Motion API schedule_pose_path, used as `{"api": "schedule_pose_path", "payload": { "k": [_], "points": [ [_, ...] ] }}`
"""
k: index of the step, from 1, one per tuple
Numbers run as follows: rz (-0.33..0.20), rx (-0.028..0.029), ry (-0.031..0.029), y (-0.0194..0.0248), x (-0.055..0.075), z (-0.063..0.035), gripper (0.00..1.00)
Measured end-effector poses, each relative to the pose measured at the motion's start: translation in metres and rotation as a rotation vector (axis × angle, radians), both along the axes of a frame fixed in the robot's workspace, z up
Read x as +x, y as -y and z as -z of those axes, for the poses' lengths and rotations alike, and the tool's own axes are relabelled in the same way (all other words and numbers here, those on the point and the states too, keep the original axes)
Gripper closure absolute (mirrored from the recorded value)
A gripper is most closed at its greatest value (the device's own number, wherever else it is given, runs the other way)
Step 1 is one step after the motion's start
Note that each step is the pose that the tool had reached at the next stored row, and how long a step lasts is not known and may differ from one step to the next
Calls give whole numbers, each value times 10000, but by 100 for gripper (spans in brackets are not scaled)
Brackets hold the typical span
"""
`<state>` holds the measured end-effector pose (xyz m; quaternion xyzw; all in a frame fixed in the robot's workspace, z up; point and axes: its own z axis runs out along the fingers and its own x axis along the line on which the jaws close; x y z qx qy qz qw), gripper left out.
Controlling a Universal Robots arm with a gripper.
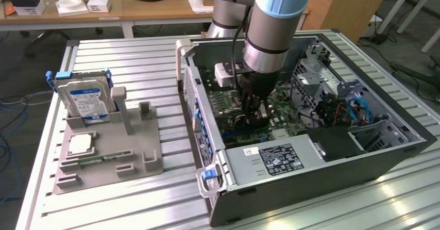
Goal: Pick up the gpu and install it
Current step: 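Insert the gpu into the slot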
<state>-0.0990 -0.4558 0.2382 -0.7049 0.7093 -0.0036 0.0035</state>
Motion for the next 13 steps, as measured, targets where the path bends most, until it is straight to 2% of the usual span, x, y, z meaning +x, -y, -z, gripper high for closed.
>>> {"api": "schedule_pose_path", "payload": {
  "k": [13],
  "points": [
    [1,0,0,0,-8,15,74]
  ]
}}
